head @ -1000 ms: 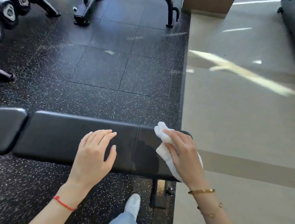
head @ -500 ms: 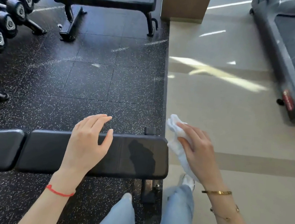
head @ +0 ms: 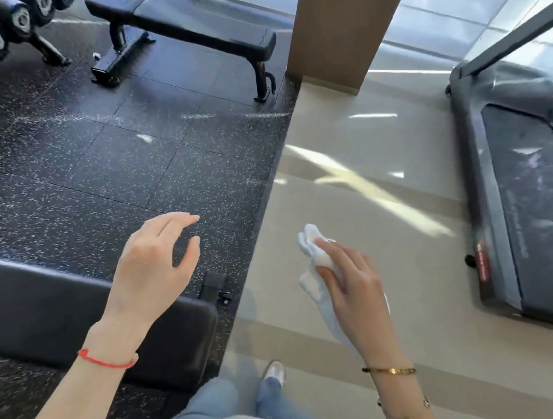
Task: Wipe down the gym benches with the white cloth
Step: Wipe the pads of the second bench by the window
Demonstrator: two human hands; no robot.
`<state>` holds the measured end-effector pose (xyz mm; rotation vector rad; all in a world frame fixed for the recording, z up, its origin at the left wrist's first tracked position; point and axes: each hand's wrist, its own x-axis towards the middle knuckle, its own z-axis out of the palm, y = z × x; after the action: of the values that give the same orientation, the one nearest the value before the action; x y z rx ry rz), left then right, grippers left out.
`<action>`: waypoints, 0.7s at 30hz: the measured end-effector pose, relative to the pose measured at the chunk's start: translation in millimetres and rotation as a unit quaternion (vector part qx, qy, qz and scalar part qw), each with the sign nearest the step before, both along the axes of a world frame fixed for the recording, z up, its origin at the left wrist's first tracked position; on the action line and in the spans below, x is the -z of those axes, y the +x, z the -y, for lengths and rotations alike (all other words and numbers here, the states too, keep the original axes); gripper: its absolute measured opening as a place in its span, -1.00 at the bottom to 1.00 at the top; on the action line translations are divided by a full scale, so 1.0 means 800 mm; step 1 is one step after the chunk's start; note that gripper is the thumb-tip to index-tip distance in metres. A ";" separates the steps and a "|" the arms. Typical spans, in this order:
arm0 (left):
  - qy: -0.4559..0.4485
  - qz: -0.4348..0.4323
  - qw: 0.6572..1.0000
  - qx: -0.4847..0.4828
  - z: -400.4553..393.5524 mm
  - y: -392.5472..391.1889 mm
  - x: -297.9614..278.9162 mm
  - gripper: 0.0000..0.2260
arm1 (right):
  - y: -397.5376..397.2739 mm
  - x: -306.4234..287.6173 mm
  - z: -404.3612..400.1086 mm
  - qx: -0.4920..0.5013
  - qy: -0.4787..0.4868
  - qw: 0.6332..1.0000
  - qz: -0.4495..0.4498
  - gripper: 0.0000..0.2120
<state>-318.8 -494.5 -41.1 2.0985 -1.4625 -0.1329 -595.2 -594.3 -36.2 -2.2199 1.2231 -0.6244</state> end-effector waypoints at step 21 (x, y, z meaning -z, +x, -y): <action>0.027 0.003 0.998 -0.049 0.354 0.089 0.001 -0.73 | 0.127 0.017 0.414 -0.057 -0.036 0.998 0.017 -0.68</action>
<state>-247.8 -778.1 -41.8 2.2109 -1.3714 -0.1312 -493.7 -925.7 -50.1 -2.3114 1.0646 -0.6672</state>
